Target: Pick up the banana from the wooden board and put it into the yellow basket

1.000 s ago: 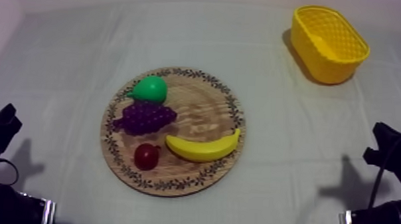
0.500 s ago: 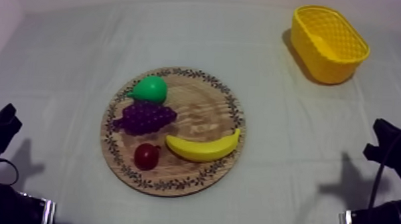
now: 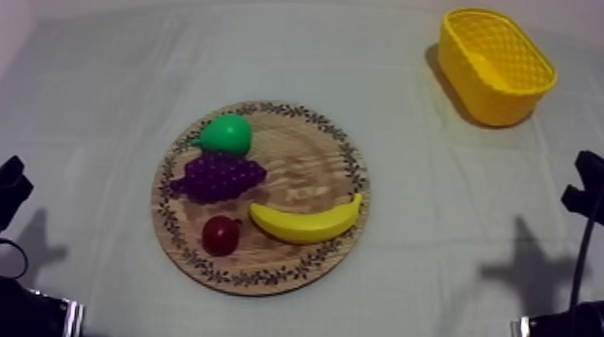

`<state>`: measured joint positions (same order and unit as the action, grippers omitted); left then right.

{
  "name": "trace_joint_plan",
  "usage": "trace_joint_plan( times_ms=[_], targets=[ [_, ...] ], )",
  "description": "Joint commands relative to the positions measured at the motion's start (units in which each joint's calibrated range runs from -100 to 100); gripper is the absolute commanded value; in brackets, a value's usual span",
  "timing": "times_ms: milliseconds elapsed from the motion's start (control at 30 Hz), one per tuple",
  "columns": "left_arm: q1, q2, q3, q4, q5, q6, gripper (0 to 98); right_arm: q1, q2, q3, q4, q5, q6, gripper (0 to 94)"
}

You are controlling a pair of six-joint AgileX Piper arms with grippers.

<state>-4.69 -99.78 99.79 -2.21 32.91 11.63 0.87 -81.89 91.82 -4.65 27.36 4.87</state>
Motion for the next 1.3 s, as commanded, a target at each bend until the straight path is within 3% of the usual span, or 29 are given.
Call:
trace_joint_plan(
  times_ms=[0, 367, 900, 1267],
  targets=[
    [0.02, -0.05, -0.01, 0.03, -0.01, 0.02, 0.1, 0.09, 1.79, -1.34, -0.72, -0.56, 1.01, 0.5],
    [0.02, -0.05, -0.01, 0.03, -0.01, 0.01, 0.1, 0.54, 12.74, -9.79, -3.17, -4.25, 3.76, 0.5],
    [0.02, -0.05, -0.01, 0.03, -0.01, 0.02, 0.1, 0.76, 26.01, -25.34, -7.17, -4.69, 5.74, 0.5],
    [0.02, -0.05, -0.01, 0.03, -0.01, 0.01, 0.1, -0.18, 31.83, -32.26, -7.27, -5.42, 5.08, 0.5]
  ],
)
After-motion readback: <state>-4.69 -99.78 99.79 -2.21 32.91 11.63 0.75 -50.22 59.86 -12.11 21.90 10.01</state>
